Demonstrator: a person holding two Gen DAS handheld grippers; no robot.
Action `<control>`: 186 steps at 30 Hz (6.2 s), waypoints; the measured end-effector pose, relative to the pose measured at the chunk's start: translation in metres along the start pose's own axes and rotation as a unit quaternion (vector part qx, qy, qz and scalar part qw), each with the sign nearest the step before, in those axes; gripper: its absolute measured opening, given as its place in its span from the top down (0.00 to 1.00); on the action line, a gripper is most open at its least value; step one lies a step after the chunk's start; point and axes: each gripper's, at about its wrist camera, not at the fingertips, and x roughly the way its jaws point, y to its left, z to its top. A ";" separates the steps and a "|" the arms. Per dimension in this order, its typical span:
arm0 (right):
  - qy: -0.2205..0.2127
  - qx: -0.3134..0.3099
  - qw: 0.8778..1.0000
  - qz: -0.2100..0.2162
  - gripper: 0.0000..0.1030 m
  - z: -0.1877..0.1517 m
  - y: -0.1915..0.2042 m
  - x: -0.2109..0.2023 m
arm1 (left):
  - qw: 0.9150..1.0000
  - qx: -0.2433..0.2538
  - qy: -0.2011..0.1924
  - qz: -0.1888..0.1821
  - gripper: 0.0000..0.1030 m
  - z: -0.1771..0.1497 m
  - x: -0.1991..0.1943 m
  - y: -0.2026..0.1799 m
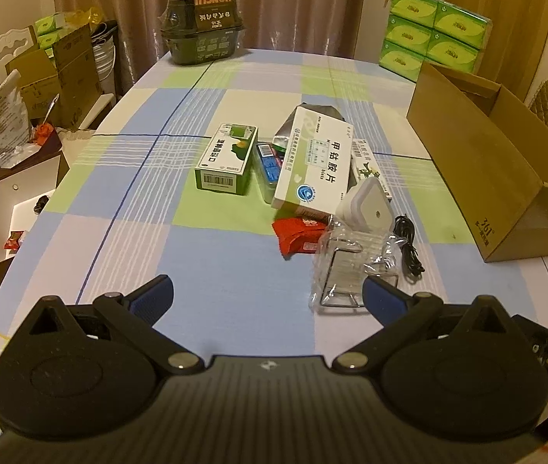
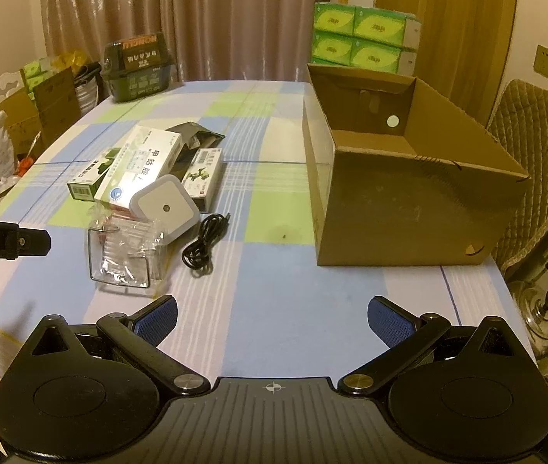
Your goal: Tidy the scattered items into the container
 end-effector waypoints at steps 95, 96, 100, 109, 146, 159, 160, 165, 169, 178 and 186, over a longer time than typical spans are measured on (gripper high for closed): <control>0.008 -0.024 0.999 0.041 0.88 0.031 0.045 0.139 | 0.990 0.141 0.005 -0.026 0.21 -0.012 0.086 -0.001; 0.004 -0.021 0.999 0.037 0.88 0.031 0.043 0.137 | 0.990 0.141 0.004 -0.025 0.21 -0.012 0.087 -0.002; -0.001 -0.007 0.999 0.034 0.88 0.032 0.034 0.132 | 0.990 0.138 0.003 -0.019 0.25 -0.012 0.089 -0.002; -0.024 0.007 0.999 0.044 0.88 0.041 0.025 0.107 | 0.991 0.130 0.002 -0.032 0.37 -0.011 0.077 -0.003; -0.103 0.111 0.987 -0.048 0.88 0.142 -0.208 0.040 | 0.928 0.204 -0.116 -0.290 0.31 0.129 0.080 -0.254; -0.068 0.093 0.993 -0.009 0.88 0.137 -0.195 0.050 | 0.942 0.238 -0.115 -0.207 0.16 0.130 0.067 -0.211; -0.063 0.090 0.994 -0.006 0.88 0.137 -0.192 0.052 | 0.943 0.233 -0.114 -0.206 0.14 0.129 0.067 -0.207; -0.086 0.074 0.994 -0.007 0.16 0.139 -0.176 0.047 | 0.948 0.213 -0.109 -0.210 0.04 0.124 0.070 -0.187; -0.095 0.082 0.992 0.001 0.16 0.143 -0.169 0.045 | 0.949 0.205 -0.121 -0.207 0.01 0.123 0.064 -0.166; -0.136 0.083 0.984 0.075 0.16 0.158 -0.119 0.025 | 0.972 0.146 -0.125 -0.131 0.01 0.129 0.043 -0.062; -0.124 -0.028 0.979 0.158 0.16 0.144 -0.015 0.028 | 0.983 0.154 -0.085 -0.048 0.01 0.088 0.034 0.017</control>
